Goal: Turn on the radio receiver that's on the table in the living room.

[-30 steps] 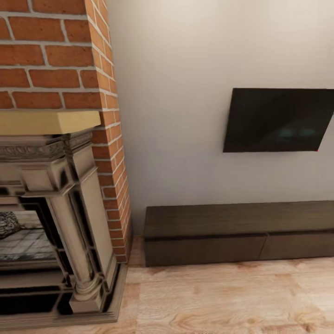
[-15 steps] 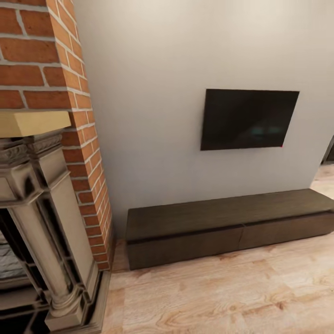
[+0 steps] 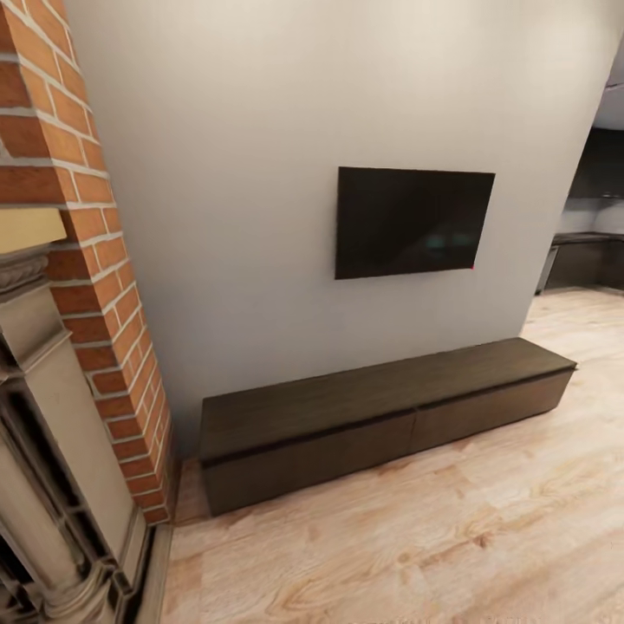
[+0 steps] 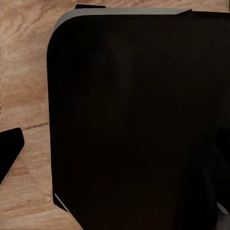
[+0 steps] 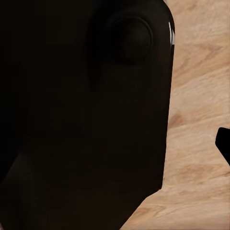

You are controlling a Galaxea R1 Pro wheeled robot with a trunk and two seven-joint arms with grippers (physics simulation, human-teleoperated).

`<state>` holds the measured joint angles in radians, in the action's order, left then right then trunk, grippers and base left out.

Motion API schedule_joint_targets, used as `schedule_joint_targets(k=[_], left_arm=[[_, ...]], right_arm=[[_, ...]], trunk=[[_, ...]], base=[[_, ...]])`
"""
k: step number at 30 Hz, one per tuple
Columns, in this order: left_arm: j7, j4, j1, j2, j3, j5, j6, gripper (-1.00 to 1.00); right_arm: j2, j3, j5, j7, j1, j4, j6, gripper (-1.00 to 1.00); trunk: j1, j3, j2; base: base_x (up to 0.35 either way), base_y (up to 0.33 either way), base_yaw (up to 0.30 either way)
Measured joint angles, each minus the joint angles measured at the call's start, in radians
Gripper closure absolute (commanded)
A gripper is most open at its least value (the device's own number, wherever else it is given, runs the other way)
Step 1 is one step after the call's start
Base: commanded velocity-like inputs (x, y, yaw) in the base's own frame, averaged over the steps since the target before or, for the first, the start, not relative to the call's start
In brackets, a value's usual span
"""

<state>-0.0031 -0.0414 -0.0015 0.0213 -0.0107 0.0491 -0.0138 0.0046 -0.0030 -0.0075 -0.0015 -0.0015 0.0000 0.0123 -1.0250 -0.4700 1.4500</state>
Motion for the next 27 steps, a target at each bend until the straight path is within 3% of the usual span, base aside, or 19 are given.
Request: schedule_joint_targets(k=[27], left_arm=[[0.000,-0.001,0.000,0.000,0.000,0.000,0.000,-1.00]], right_arm=[[0.000,0.000,0.001,0.000,0.000,0.000,0.000,-1.00]], trunk=[[0.000,0.000,0.000]], base=[[0.000,0.000,-0.283]])
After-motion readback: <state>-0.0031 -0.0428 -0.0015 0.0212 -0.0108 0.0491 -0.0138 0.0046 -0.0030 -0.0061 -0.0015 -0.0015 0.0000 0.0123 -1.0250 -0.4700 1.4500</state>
